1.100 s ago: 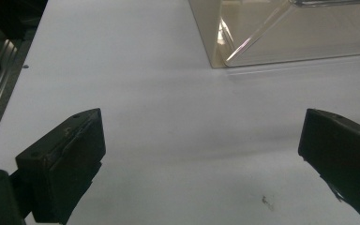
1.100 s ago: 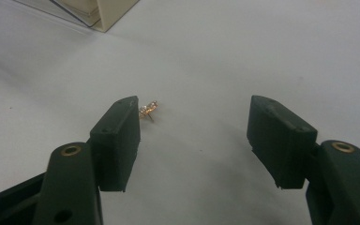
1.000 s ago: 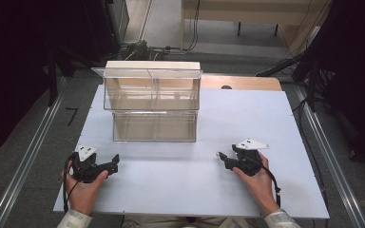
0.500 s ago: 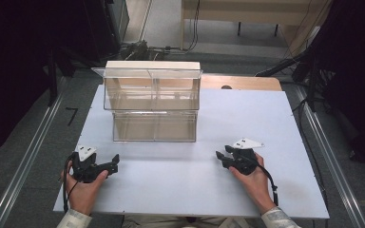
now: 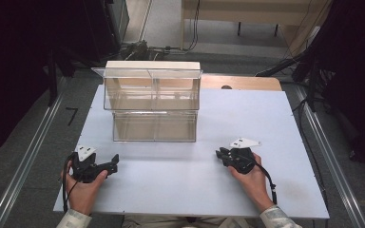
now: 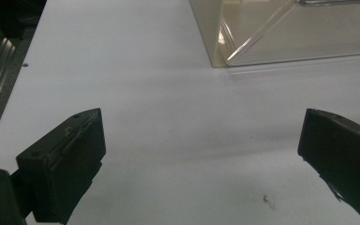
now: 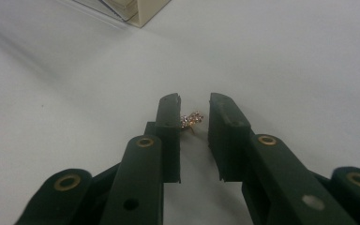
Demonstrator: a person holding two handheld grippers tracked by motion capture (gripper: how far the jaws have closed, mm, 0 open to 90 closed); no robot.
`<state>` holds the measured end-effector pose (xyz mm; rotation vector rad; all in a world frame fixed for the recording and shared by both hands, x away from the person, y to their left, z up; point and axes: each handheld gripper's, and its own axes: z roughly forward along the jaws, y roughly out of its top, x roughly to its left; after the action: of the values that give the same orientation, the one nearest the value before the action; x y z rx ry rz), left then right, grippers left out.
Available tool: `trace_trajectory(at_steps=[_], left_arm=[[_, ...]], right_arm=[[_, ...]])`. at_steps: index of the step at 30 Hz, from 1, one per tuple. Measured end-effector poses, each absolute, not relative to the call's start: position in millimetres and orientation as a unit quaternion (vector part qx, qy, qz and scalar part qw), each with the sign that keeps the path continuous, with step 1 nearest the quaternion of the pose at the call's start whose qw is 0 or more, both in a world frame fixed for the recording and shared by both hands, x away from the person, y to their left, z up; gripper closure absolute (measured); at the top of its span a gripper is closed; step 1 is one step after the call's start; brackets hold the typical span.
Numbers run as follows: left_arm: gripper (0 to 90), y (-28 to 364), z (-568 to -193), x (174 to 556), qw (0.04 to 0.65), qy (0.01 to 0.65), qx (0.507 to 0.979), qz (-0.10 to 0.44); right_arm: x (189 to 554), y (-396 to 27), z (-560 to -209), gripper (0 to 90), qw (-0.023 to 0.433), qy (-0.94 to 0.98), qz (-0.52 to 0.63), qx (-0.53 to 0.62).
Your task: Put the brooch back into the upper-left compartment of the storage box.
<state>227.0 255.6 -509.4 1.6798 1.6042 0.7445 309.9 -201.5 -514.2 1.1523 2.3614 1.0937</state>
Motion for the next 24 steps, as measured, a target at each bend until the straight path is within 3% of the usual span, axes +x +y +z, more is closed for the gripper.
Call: trace_trajectory(at_steps=[12, 24], left_arm=[[1.9, 256.3, -509.4, 226.7, 0.345, 0.618, 0.646, 0.288], [1.9, 257.4, -508.9, 225.9, 0.346, 0.618, 0.644, 0.288]], right_arm=[[307.3, -201.6, -512.6, 86.2, 0.136, 0.825, 0.384, 0.392], [304.9, -203.6, -508.3, 86.8, 0.134, 0.822, 0.391, 0.392]])
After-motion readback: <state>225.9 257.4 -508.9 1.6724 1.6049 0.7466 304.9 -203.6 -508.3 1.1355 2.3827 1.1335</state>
